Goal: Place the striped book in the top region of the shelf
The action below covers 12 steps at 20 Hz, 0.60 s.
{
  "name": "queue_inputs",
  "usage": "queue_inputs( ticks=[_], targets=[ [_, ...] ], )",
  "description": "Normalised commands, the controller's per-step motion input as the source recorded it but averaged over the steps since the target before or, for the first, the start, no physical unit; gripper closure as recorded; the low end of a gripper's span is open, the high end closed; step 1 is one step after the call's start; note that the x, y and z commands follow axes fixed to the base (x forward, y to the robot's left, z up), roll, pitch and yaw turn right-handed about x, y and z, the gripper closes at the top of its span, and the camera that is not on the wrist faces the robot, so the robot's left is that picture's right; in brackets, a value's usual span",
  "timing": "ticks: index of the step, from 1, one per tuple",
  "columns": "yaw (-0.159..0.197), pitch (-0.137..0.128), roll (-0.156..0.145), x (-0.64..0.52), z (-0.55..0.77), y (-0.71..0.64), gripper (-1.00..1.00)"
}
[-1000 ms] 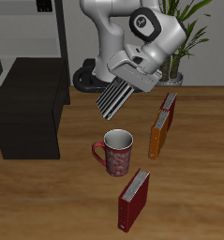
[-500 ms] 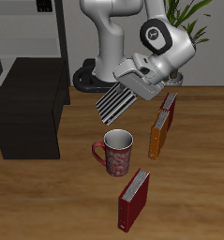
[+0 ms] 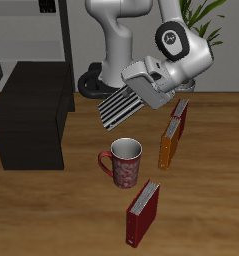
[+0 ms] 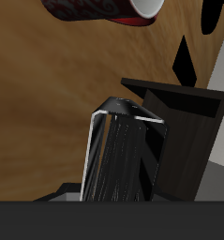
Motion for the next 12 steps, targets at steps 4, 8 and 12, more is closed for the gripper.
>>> queue_inputs(
  ticks=[4, 8, 12],
  targets=[
    [-0.048, 0.033, -0.101, 0.09, 0.09, -0.32, 1.0],
    [-0.025, -0.034, -0.046, 0.06, 0.08, -0.17, 1.0],
    [-0.046, 0.013, -0.085, 0.03, 0.12, -0.26, 1.0]
  ],
)
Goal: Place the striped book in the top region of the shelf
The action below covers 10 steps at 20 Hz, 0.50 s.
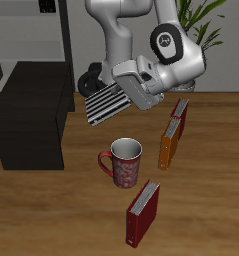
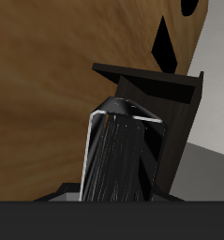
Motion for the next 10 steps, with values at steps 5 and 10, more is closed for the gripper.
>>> queue_inputs(
  ticks=[5, 10],
  targets=[
    [-0.025, 0.011, -0.045, 0.07, 0.08, -0.18, 1.0],
    [-0.017, -0.009, -0.008, 0.05, 0.07, -0.08, 1.0]
  ],
)
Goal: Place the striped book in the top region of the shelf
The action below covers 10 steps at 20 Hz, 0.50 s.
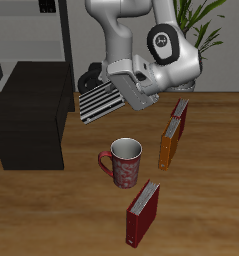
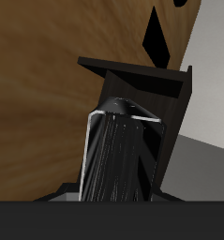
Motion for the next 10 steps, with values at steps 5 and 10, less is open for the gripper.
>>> queue_inputs(
  ticks=[5, 10],
  targets=[
    [-0.006, -0.006, -0.015, 0.05, 0.06, -0.12, 1.0],
    [-0.008, 0.009, -0.017, 0.07, -0.01, -0.12, 1.0]
  ],
)
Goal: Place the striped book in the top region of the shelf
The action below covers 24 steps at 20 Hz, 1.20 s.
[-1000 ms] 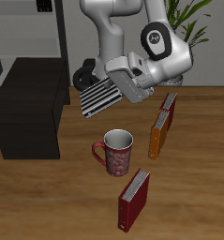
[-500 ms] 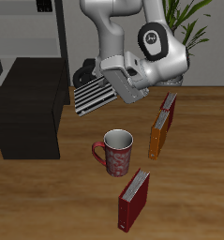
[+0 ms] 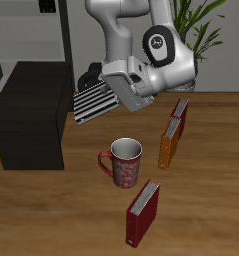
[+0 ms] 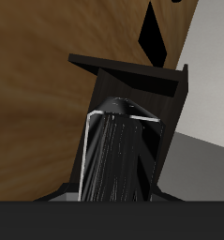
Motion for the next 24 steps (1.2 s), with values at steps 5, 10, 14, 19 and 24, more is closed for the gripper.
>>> queue_inputs(
  ticks=[5, 10, 14, 19, 24],
  targets=[
    [0.009, 0.019, -0.011, 0.12, -0.13, -0.1, 1.0],
    [0.005, 0.02, -0.005, 0.11, -0.11, -0.11, 1.0],
    [0.0, 0.006, -0.033, 0.02, -0.07, -0.13, 1.0],
    [-0.009, 0.011, -0.015, 0.05, 0.0, -0.15, 1.0],
    [-0.015, 0.006, -0.027, 0.04, 0.0, -0.19, 1.0]
  ],
)
